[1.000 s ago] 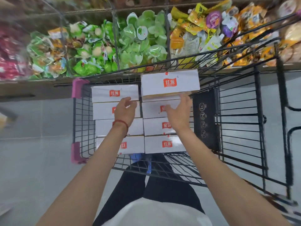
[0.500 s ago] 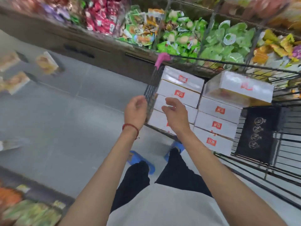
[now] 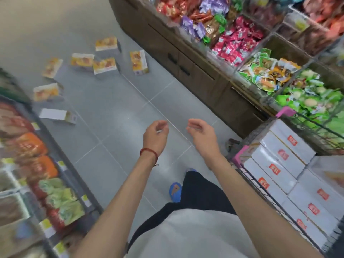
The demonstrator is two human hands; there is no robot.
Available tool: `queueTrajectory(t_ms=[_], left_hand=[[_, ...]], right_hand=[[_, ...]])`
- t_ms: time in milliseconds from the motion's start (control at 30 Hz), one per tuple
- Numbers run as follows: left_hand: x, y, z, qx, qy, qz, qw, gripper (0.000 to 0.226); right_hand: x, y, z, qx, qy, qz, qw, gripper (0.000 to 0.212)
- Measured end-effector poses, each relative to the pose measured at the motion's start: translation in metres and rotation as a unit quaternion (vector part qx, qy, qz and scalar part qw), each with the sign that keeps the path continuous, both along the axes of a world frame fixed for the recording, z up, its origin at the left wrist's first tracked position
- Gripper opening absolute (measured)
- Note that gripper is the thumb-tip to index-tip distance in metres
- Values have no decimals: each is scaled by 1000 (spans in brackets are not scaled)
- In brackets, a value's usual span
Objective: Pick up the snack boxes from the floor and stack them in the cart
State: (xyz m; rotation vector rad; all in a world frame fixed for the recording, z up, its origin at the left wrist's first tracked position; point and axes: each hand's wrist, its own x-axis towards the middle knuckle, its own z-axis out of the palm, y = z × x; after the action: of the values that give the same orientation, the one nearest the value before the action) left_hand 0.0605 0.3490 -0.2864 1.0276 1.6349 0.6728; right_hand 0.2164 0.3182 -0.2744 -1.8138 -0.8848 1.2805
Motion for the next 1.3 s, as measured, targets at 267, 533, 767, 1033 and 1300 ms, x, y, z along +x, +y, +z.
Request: queueTrajectory(t_ms=[267,533,767,1033,1300], left_hand=[[-73,82,-15,-17,0,59,998,14],[-122,218,-20,-42,-2,100,994,14],[-166,328,-26,-58,-21,143,988,19],[-251,456,-44,-83,-36,152,984,17],[-334,584,-49,-84,-15,86,993,17]], right_hand=[[-65,110,-11,-11,9,62,998,27],[-115,268,-19,-22,16,109,994,30],[-153,395,-13,-22,-12,152,988,30],[-233,541,-21,-38,-45,151,987,32],[-311,647,-16,-66,-46,107,991,31]])
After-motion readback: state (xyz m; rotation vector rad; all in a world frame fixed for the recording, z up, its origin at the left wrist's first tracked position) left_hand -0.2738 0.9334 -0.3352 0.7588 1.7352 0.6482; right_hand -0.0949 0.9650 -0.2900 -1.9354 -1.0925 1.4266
